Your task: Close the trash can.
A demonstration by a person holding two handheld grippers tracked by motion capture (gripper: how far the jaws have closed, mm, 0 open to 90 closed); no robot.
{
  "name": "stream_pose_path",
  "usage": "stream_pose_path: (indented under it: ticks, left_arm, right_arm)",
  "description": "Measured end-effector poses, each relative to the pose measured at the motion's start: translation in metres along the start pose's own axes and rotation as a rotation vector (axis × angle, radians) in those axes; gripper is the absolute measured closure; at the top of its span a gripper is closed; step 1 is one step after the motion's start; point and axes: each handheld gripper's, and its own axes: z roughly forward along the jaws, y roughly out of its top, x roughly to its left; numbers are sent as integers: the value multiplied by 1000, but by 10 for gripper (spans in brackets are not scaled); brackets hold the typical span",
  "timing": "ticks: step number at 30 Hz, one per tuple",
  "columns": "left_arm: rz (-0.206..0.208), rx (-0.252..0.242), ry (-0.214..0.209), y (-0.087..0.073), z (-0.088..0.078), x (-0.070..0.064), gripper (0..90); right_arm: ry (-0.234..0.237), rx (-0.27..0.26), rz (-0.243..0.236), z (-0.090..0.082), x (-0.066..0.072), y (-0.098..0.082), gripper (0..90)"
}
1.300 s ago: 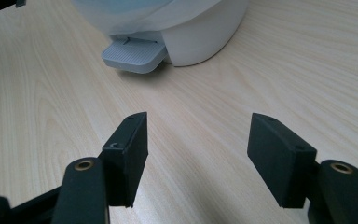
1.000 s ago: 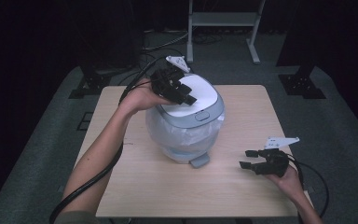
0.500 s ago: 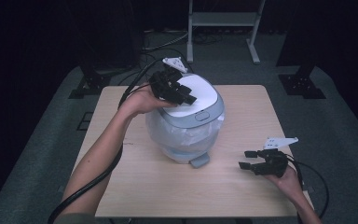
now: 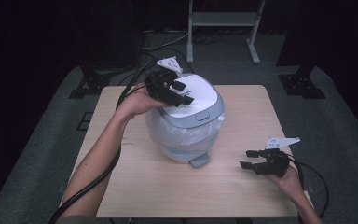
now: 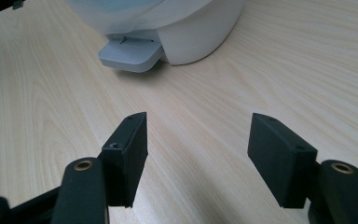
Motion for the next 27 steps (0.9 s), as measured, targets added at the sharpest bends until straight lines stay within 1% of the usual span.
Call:
stream_pose_path:
  ticks: [1, 3, 5, 7, 8, 11, 14, 15, 17, 21, 22, 27]
  left_arm:
    - [-7, -10, 1, -1, -2, 0, 354]
    - [-15, -17, -4, -4, -6, 0, 307]
    - [-9, -8, -1, -7, -9, -1, 307]
    - [-21, -11, -2, -10, -12, -2, 290]
    - [-19, -7, -2, -12, -14, -2, 290]
    - [-24, -17, 1, -17, -21, -4, 287]
    - [-25, -24, 11, -22, -28, -8, 280]
    - [-30, -23, 17, -23, -30, -10, 270]
    - [-25, -18, 27, -26, -35, -12, 267]
    - [-41, -25, 41, -33, -44, -13, 258]
    - [-51, -29, 46, -36, -46, -14, 258]
    - [-63, -36, 70, -44, -57, -14, 242]
  right_arm:
    - [-1, 1, -1, 0, 0, 0, 365]
    - [-3, -2, -3, 0, -1, 0, 365]
    - [-5, -2, -2, 0, -1, 0, 365]
    - [-5, -2, -1, 0, -1, 0, 365]
    - [-6, -1, 0, 0, -1, 0, 365]
    - [-7, -4, 2, -1, -1, 0, 364]
    - [-9, -4, 2, -1, -1, 0, 365]
    - [-10, -3, 1, -1, -1, 0, 364]
    - [-13, -7, 4, -2, -1, 1, 365]
    - [-13, -11, 5, -3, -1, 1, 364]
    - [-13, -10, 7, -2, -1, 1, 365]
    - [-13, -2, 10, -1, -2, 0, 364]
